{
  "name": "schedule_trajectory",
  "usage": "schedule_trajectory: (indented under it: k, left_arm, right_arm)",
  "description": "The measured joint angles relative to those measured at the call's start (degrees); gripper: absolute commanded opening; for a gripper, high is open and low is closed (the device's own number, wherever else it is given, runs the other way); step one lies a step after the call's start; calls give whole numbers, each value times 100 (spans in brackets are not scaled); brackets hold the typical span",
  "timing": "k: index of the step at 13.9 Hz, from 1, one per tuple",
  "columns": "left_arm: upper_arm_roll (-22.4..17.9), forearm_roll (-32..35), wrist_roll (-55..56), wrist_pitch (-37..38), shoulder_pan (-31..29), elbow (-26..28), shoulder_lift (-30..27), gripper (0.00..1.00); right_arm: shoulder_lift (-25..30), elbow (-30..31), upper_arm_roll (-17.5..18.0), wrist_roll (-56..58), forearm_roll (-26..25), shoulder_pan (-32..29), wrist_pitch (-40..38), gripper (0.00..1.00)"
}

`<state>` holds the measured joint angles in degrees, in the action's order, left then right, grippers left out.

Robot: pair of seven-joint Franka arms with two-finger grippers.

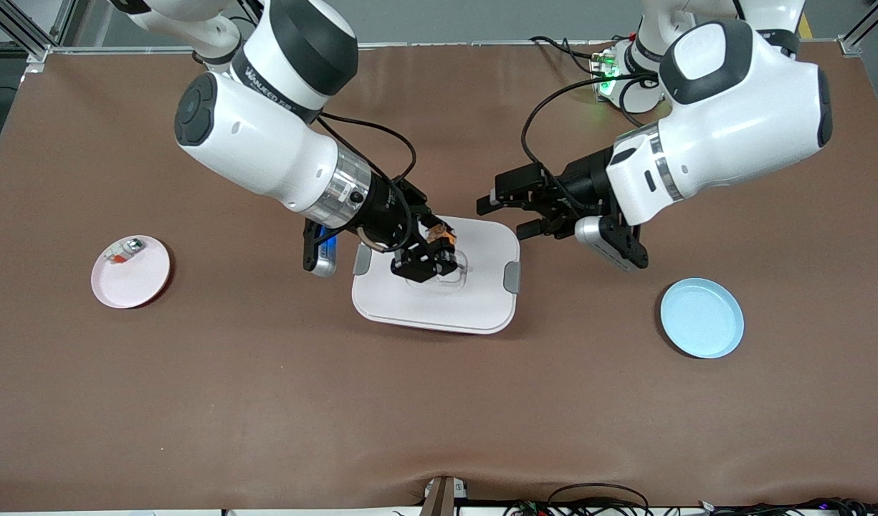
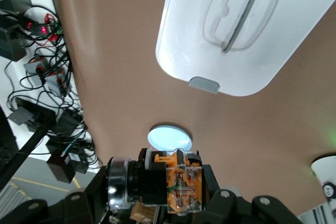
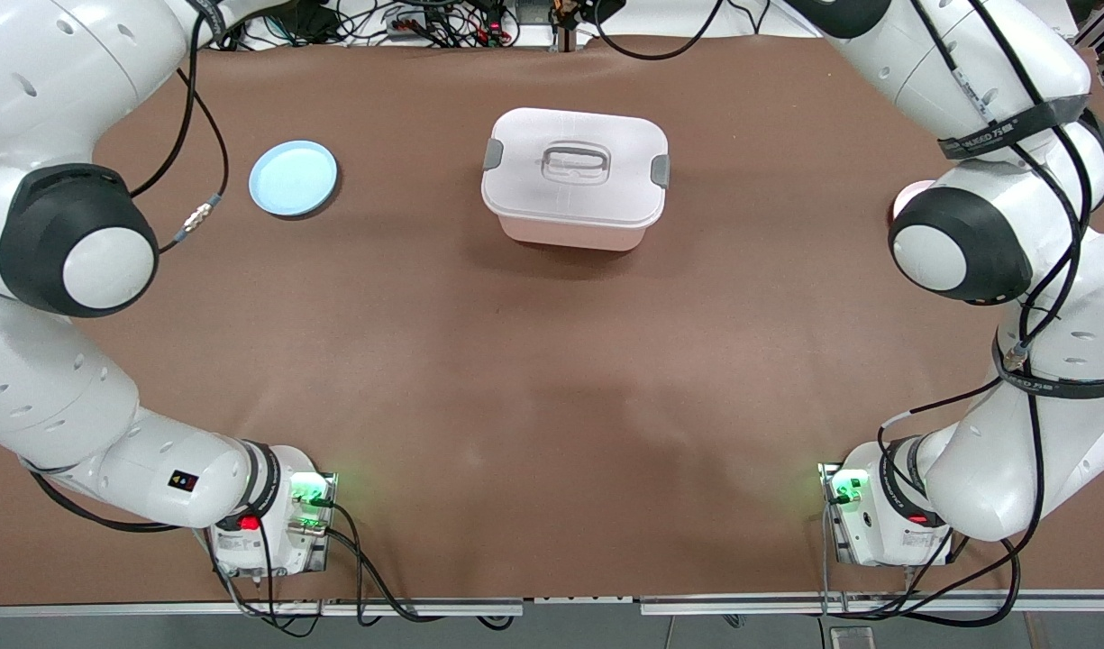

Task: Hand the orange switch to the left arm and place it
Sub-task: 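Grasp the switch with the left gripper beside the right gripper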

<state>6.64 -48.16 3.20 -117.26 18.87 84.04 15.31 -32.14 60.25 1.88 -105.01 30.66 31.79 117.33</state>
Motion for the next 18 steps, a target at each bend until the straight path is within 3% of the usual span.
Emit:
schedule_trajectory:
  k: [4,10,18]
  left_arm:
    - [0,0,-475,-231,17,0,112,100]
    - [3,0,-547,-898,291,1,341,100]
    - [2,-1,-550,-1221,310,-1,461,100]
  right_arm:
    - [-68,-56,3,-147,1,121,252,0]
    - [-195,-164,24,-353,4,178,593,0]
    - [-243,-346,84,-424,77,181,709,0]
